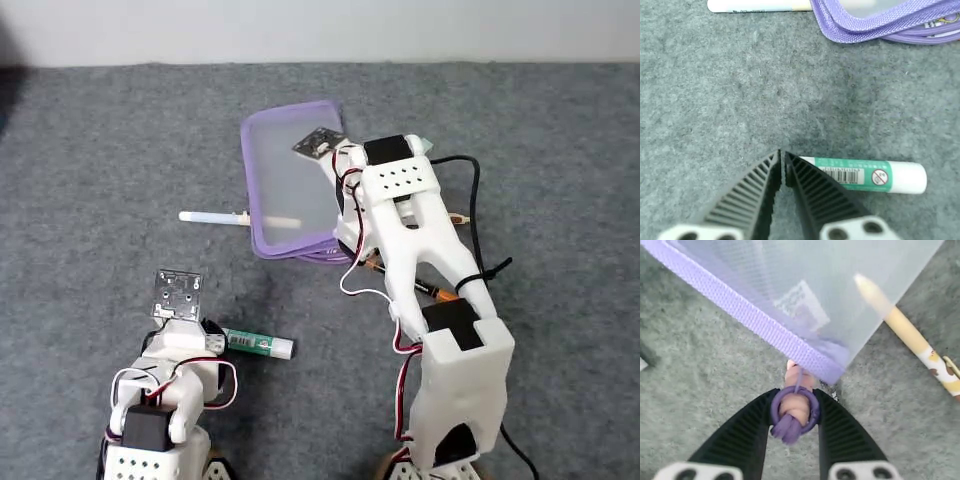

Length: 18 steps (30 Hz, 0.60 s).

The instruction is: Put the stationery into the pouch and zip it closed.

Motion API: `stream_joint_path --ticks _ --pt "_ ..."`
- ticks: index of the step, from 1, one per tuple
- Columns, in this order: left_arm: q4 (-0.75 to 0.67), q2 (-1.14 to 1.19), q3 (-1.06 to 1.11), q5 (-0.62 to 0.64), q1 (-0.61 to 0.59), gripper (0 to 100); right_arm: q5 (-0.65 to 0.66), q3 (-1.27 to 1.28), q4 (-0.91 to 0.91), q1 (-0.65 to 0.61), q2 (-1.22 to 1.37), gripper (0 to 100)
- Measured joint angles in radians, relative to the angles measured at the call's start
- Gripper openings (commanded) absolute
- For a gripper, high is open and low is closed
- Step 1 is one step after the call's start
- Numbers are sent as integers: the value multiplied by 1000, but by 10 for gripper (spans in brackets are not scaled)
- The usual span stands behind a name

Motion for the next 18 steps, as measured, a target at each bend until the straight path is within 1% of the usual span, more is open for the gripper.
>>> stream_joint_path --ticks 7,11,18 --pt "0 0 0 0 0 14 91 -137 103 -6 -110 29" --pt "0 0 0 0 0 14 160 -249 160 -54 -184 28" --pt "0 0 0 0 0 14 242 -390 160 -135 -305 28"
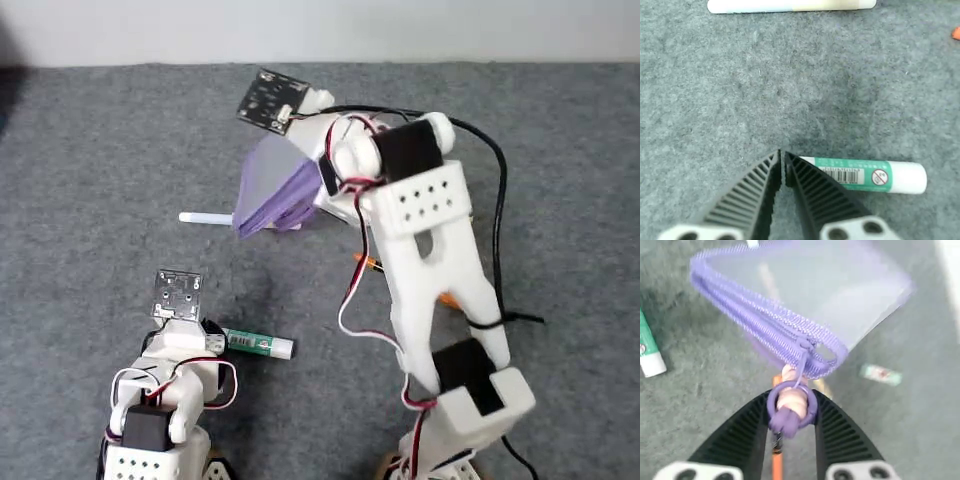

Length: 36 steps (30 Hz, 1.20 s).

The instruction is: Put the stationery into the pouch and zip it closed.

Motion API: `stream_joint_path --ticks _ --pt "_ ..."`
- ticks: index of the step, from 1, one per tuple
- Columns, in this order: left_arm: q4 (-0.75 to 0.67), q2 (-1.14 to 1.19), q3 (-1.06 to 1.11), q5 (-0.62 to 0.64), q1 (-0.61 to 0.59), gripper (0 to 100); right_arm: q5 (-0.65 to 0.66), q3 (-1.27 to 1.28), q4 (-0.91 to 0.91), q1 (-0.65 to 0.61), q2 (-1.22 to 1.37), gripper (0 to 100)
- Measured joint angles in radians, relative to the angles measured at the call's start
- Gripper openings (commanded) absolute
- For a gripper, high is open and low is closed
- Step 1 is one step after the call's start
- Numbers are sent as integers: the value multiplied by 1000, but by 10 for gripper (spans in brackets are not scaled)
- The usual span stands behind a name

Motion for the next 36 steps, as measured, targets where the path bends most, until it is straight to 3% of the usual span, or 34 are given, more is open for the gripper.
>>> stream_joint_path --ticks 18,28,36 --pt "0 0 0 0 0 14 77 -330 6 -29 -43 20" --pt "0 0 0 0 0 14 74 41 6 -98 -270 20" --pt "0 0 0 0 0 14 -21 227 6 -186 -368 20"
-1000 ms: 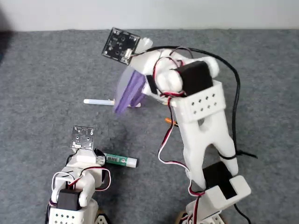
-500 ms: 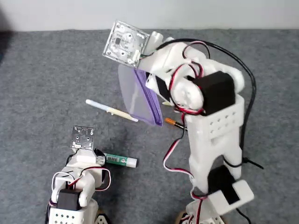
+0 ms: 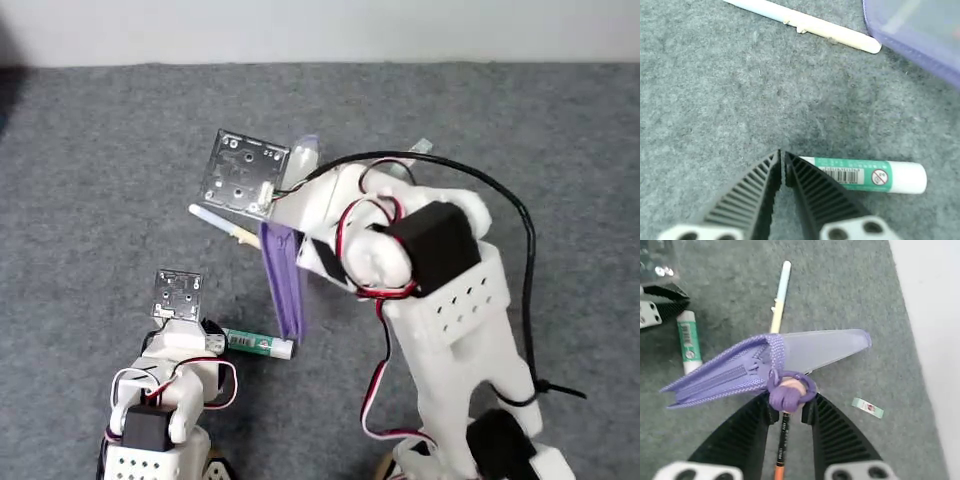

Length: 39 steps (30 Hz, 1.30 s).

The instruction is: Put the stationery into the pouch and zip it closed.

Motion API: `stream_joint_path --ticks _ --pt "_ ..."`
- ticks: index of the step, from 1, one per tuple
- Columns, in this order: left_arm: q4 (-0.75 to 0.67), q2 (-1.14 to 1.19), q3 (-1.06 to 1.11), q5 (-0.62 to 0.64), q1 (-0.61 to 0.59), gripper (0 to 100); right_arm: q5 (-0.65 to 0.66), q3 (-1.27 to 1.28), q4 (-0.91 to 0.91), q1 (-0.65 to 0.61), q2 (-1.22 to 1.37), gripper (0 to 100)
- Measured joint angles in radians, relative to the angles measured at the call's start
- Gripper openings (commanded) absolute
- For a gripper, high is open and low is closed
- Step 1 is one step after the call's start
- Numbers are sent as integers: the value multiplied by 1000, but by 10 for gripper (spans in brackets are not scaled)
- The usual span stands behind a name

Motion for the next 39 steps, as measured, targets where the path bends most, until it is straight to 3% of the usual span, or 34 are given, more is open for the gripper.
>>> stream_joint_path --ticks 28,34,39 --pt "51 0 0 2 44 15 -61 114 0 -37 0 14" --pt "14 0 -77 -212 -167 14 -61 114 0 -37 0 14" --pt "-152 0 -186 -173 -394 16 -61 114 0 -37 0 14"
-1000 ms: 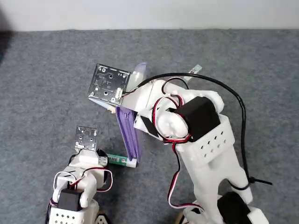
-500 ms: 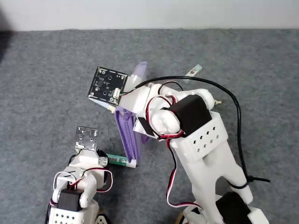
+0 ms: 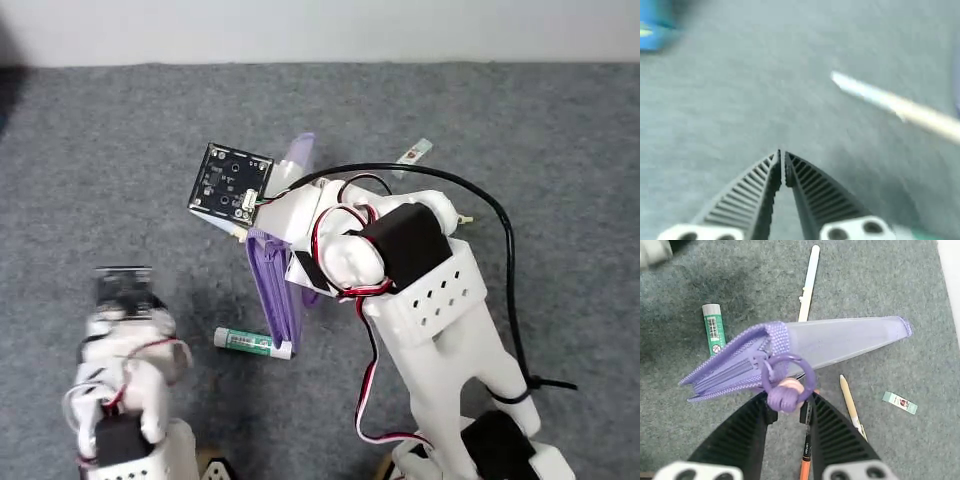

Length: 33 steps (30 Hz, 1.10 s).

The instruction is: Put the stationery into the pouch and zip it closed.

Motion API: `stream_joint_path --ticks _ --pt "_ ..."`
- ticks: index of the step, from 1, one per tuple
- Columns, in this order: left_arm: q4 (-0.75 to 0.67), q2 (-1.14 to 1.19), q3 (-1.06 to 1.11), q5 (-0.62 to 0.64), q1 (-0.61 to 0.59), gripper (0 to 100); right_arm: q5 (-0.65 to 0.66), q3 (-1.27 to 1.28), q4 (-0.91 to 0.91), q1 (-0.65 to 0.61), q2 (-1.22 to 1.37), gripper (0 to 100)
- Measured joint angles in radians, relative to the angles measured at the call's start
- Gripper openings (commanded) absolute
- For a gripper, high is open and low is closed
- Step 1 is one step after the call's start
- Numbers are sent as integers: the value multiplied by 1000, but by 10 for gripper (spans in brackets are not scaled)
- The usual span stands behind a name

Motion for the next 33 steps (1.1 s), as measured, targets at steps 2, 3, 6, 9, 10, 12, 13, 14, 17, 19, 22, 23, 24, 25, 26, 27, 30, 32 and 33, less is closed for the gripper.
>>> stream_joint_path --ticks 2,3,6,9,10,12,13,14,17,19,22,23,24,25,26,27,30,32,33 --pt "-18 0 -44 29 -17 36 0 0 0 0 0 14" --pt "-21 0 -71 46 -14 63 0 0 0 0 0 14" --pt "-23 0 -157 132 21 192 0 0 0 0 0 14" --pt "-9 0 -261 253 97 282 0 0 0 0 0 14" --pt "2 0 -293 288 132 282 0 0 0 0 0 14" --pt "40 0 -350 338 212 272 0 0 0 0 0 14" --pt "60 0 -376 354 255 267 0 0 0 0 0 14" --pt "80 0 -399 367 292 262 0 0 0 0 0 14" --pt "117 0 -456 399 376 248 0 0 0 0 0 14" --pt "118 0 -491 407 404 239 0 0 0 0 0 14" --pt "118 -2 -519 407 439 224 0 0 0 -14 0 14" --pt "118 -2 -520 407 453 220 0 0 0 -25 0 14" --pt "120 -2 -522 407 466 221 0 0 0 -40 0 13" --pt "120 -2 -522 407 476 221 0 0 0 -54 0 13" --pt "121 -2 -522 407 482 221 0 0 0 -66 0 13" --pt "121 -2 -514 407 485 221 0 0 0 -75 0 13" --pt "121 -2 -474 407 486 221 0 0 0 -83 0 13" --pt "121 -2 -448 407 486 221 0 0 0 -84 0 13" --pt "121 -2 -440 407 486 221 0 0 0 -84 0 13"
